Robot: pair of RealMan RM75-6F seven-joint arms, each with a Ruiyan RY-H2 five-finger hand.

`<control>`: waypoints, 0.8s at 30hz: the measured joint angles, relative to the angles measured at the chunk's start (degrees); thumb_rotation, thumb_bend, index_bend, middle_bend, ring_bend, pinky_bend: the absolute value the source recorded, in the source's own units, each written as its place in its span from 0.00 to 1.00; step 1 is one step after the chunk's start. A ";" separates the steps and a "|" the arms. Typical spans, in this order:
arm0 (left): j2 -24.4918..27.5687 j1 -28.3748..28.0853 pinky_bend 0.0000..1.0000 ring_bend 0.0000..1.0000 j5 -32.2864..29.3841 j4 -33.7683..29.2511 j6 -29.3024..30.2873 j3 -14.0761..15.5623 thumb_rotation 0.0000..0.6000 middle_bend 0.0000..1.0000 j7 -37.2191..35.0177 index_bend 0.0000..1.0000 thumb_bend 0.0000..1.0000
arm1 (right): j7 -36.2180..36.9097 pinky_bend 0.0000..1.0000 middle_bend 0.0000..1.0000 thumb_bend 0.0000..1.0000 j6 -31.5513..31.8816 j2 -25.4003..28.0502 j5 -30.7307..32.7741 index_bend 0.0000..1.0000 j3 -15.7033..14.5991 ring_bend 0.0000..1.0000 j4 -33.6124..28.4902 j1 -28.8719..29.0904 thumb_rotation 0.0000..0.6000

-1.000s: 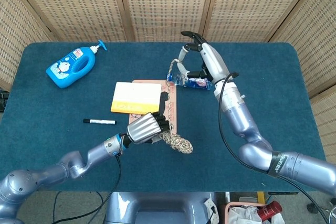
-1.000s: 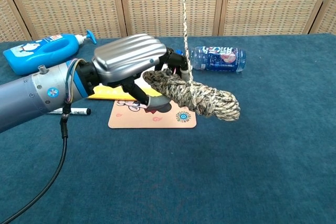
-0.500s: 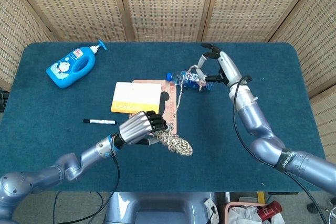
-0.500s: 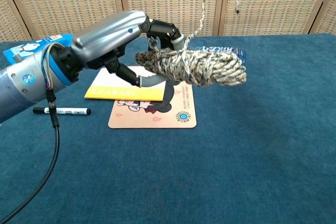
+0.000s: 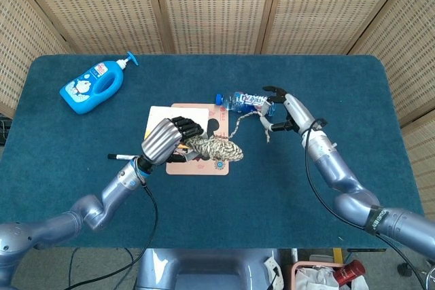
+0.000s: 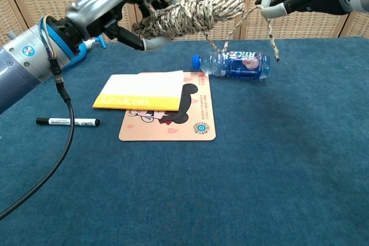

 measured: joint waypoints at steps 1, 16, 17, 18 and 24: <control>0.05 0.00 0.50 0.44 -0.66 -0.07 -0.56 -0.44 1.00 0.52 0.39 0.69 0.61 | 0.11 0.00 0.11 0.49 -0.06 -0.01 -0.27 0.74 -0.14 0.00 -0.08 -0.14 1.00; -1.80 -0.06 0.52 0.44 -7.68 1.13 -5.07 -5.43 1.00 0.52 5.19 0.69 0.66 | 2.89 0.00 0.11 0.49 -0.64 0.13 -6.18 0.74 -2.76 0.00 -5.64 -2.92 1.00; -1.84 -0.03 0.52 0.44 -7.91 1.05 -5.16 -5.68 1.00 0.52 5.30 0.69 0.66 | 3.75 0.00 0.11 0.49 -0.61 0.11 -6.49 0.74 -2.68 0.00 -5.94 -3.20 1.00; -1.80 0.01 0.52 0.44 -7.98 0.94 -5.16 -5.79 1.00 0.52 5.36 0.69 0.66 | 4.91 0.00 0.11 0.49 -0.57 0.07 -7.12 0.74 -2.57 0.00 -6.28 -3.59 1.00; -0.94 0.26 0.52 0.44 -8.47 -0.90 -5.01 -6.70 1.00 0.52 5.54 0.69 0.66 | 9.12 0.00 0.11 0.49 -1.11 -0.16 -11.53 0.74 -3.32 0.00 -7.19 -5.45 1.00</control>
